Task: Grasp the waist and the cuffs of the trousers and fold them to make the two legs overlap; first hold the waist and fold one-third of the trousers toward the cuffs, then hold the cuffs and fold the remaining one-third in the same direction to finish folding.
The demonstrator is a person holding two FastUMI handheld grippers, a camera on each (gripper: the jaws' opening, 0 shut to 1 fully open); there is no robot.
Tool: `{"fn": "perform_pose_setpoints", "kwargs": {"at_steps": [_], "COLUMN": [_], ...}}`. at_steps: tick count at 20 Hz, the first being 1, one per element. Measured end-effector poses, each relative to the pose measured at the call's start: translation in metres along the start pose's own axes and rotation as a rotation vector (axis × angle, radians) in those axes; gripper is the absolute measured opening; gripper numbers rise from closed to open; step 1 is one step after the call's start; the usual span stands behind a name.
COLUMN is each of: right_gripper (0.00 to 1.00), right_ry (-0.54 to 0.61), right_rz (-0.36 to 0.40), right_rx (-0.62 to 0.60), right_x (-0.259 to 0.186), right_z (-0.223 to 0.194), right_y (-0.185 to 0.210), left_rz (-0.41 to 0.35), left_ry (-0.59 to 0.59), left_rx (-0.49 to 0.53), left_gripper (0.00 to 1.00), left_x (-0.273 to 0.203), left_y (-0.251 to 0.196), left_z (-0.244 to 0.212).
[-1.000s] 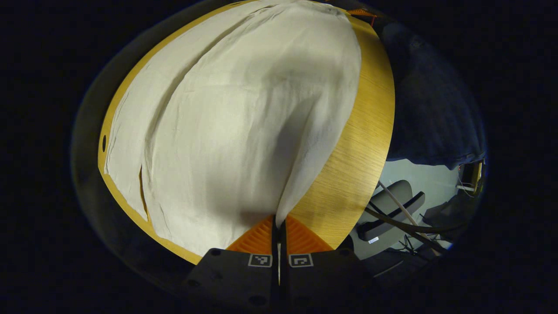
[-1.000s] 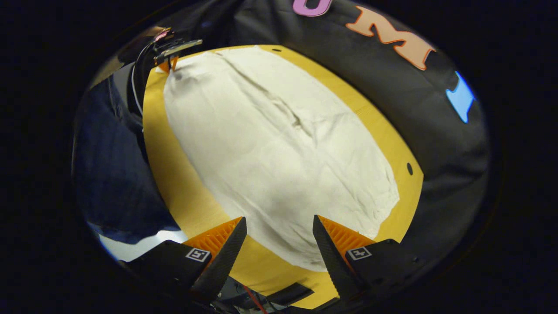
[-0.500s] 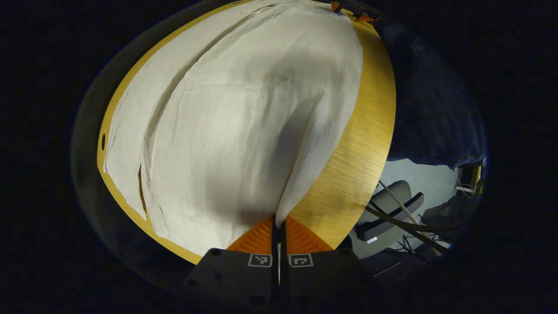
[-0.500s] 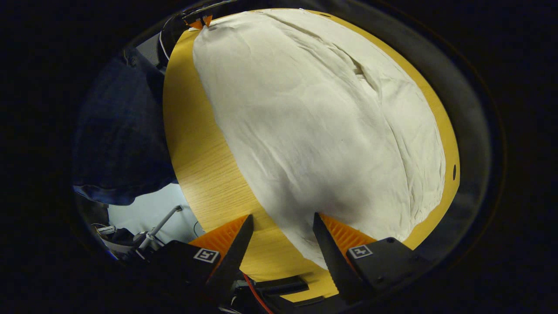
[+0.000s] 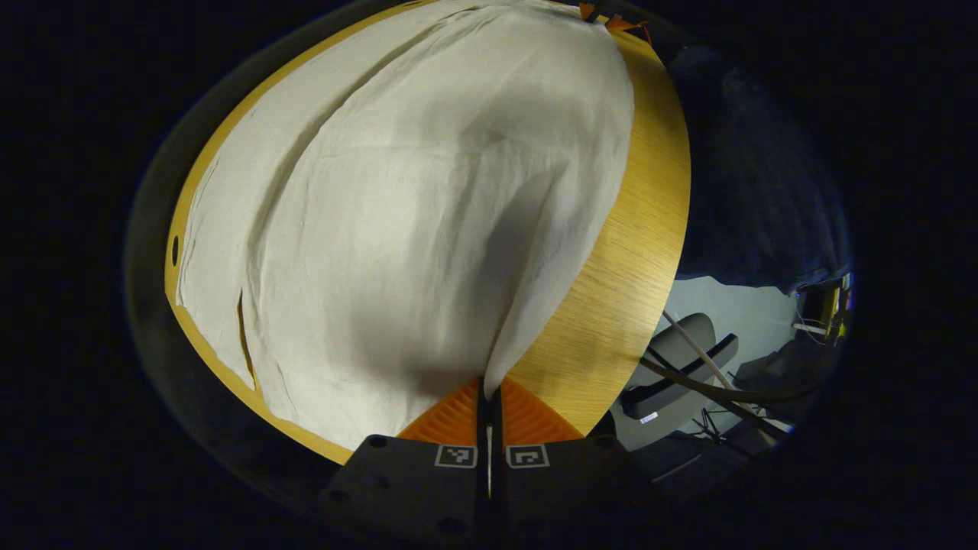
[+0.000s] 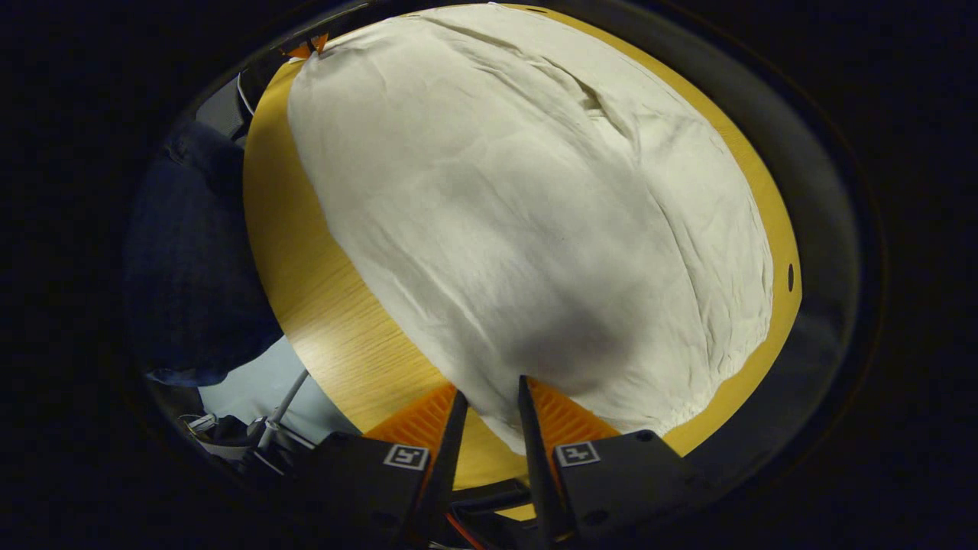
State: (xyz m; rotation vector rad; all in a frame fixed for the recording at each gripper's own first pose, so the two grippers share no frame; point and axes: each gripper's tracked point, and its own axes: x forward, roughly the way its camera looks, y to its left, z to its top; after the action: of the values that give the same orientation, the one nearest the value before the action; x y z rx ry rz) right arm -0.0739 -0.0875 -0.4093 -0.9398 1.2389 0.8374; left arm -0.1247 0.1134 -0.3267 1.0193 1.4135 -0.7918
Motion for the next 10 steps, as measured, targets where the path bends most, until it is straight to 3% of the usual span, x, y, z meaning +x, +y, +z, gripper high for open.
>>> {"fn": "perform_pose_setpoints", "kwargs": {"at_steps": [1, 3, 10], "right_gripper": [0.27, 0.12, 0.03], "right_ry": [0.001, -0.005, -0.014], "right_rz": [-0.021, -0.064, -0.104], "right_rx": [-0.003, -0.019, 0.053], "right_x": [-0.0002, -0.0009, -0.0020], "right_z": [0.0003, -0.0008, -0.0001], "right_y": [-0.0020, -0.0054, -0.0073], "left_rz": [-0.001, 0.000, 0.000], "left_ry": [0.002, 0.000, -0.014], "left_rx": [0.001, 0.001, -0.016], "left_gripper": [0.00, 0.00, 0.00], "left_x": [-0.0002, -0.0002, -0.0001], "left_y": [0.0001, -0.0007, -0.0013], "left_z": [-0.0007, -0.0001, 0.0004]}}
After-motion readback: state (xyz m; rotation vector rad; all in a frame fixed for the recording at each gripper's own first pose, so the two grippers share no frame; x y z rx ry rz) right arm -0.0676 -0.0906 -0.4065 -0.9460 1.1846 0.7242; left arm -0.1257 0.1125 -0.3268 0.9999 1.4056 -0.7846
